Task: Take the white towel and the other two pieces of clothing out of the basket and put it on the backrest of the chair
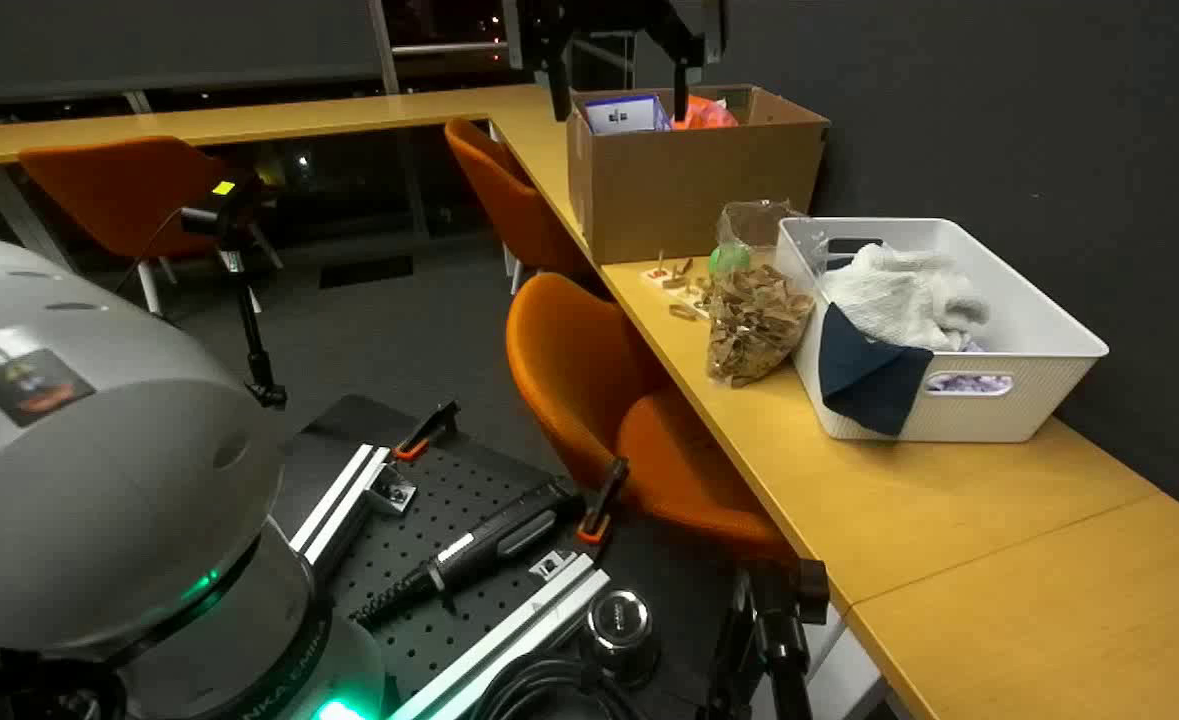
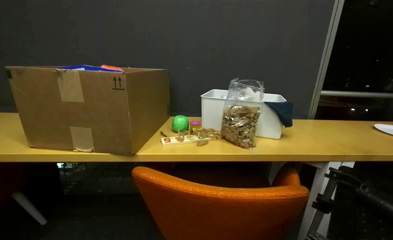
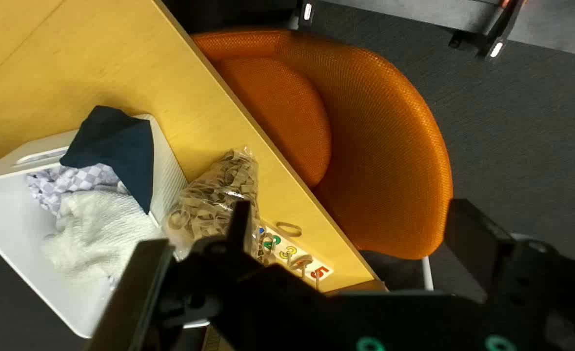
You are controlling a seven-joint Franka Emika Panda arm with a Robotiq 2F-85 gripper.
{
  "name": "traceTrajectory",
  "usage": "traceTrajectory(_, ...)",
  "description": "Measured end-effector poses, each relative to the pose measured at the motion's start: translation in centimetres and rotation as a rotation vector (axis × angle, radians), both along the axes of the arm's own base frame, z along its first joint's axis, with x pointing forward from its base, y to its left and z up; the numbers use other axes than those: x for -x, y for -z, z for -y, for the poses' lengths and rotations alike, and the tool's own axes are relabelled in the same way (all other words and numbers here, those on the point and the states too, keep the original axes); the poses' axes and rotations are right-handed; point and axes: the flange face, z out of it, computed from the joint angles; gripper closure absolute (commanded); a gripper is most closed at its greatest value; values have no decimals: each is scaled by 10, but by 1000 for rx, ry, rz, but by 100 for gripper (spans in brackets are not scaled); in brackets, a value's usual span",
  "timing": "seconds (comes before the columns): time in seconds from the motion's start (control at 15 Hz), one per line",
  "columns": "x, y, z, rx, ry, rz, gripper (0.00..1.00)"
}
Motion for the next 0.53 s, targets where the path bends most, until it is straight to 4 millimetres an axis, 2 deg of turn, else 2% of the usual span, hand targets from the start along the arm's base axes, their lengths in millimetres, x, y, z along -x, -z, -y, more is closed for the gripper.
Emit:
traceTrajectory(0.4, -1, 0, 2, -2, 4, -1, 0)
traceTrajectory(0.53, -4, 1, 11, -8, 26, 1, 0)
